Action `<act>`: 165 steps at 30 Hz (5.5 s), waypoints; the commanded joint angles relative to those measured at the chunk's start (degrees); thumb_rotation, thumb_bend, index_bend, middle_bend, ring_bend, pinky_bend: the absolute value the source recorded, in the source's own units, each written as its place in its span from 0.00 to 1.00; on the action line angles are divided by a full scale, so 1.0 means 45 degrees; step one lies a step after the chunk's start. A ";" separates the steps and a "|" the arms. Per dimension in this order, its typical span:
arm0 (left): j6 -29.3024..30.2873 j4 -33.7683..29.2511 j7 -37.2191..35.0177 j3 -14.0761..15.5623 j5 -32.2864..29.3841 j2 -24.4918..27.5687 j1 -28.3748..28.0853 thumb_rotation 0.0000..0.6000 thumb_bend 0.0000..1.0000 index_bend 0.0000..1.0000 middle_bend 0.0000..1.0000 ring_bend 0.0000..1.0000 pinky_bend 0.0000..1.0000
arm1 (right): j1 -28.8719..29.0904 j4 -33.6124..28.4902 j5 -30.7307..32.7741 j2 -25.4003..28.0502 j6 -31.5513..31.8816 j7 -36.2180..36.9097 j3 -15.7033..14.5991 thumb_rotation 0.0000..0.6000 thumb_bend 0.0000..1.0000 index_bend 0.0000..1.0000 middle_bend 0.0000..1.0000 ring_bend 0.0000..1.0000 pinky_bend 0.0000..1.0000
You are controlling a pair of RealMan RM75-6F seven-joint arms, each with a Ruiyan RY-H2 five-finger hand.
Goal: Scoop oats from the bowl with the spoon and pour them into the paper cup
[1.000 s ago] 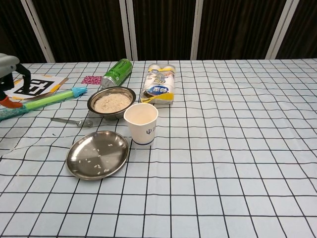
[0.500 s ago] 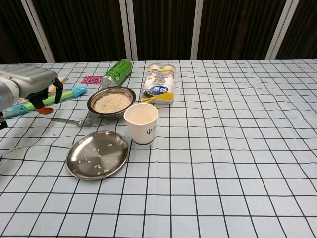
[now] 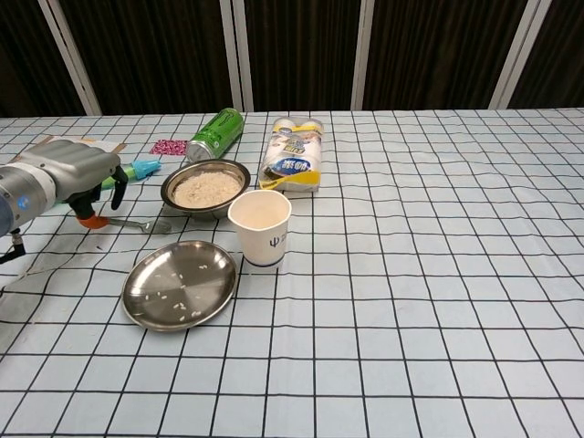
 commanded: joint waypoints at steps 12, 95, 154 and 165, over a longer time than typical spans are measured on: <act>-0.0110 0.0585 -0.0035 0.0099 -0.0354 -0.0349 -0.0249 1.00 0.39 0.49 1.00 1.00 1.00 | -0.0013 0.0018 -0.0010 -0.0034 0.0046 -0.0026 0.0018 1.00 0.38 0.00 0.04 0.00 0.10; -0.0226 0.2649 0.4351 0.0983 0.1332 -0.0420 -0.3680 1.00 0.45 0.54 1.00 1.00 1.00 | -0.0106 -0.0143 0.0030 -0.0070 0.0091 -0.0273 0.0033 1.00 0.38 0.00 0.04 0.00 0.10; -0.1044 0.3806 0.4828 0.1186 0.3810 -0.1453 -0.3038 1.00 0.46 0.55 1.00 1.00 1.00 | -0.0180 -0.0405 0.0043 -0.0108 0.0138 -0.0679 0.0070 1.00 0.38 0.00 0.04 0.00 0.10; -0.0731 0.2040 0.6227 0.0142 0.0867 -0.1209 -0.2705 1.00 0.46 0.55 1.00 1.00 1.00 | -0.0179 -0.0444 0.0058 -0.0084 0.0104 -0.0697 0.0073 1.00 0.38 0.00 0.04 0.00 0.10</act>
